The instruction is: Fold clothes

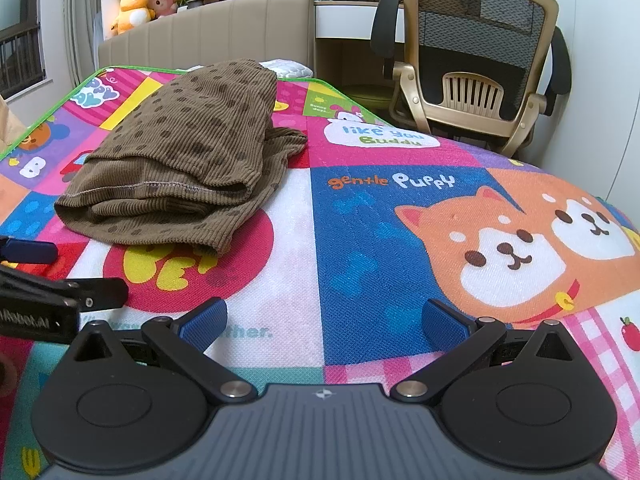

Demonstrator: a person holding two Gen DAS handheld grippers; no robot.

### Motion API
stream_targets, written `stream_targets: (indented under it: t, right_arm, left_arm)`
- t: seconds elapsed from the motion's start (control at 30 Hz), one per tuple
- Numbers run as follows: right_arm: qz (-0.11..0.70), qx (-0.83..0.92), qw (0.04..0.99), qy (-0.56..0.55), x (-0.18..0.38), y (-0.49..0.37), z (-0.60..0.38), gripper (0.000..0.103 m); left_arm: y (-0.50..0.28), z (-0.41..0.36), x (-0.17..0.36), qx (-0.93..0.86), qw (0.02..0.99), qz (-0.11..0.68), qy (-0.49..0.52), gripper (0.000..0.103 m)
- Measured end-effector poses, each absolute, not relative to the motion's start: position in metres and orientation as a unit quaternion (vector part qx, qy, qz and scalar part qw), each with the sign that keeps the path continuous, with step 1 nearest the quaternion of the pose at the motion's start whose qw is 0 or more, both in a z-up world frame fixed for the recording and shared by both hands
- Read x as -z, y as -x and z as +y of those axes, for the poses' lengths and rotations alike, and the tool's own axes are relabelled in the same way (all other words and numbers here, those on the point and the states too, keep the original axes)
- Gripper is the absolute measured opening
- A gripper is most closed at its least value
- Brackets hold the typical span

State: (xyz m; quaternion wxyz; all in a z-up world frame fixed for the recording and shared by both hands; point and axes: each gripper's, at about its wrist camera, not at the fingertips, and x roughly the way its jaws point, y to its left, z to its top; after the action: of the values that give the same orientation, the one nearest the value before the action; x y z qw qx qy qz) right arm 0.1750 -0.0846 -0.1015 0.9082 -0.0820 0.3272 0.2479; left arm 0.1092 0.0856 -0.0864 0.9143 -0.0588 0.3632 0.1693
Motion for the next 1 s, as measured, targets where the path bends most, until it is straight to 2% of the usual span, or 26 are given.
stream_targets:
  t: [1.0]
  right_arm:
    - [0.323,-0.293,0.894,0.099,0.099,-0.161,-0.094,0.103]
  left_arm:
    - [-0.074,0.071,0.086,-0.203,0.912,0.348,0.080,0.103]
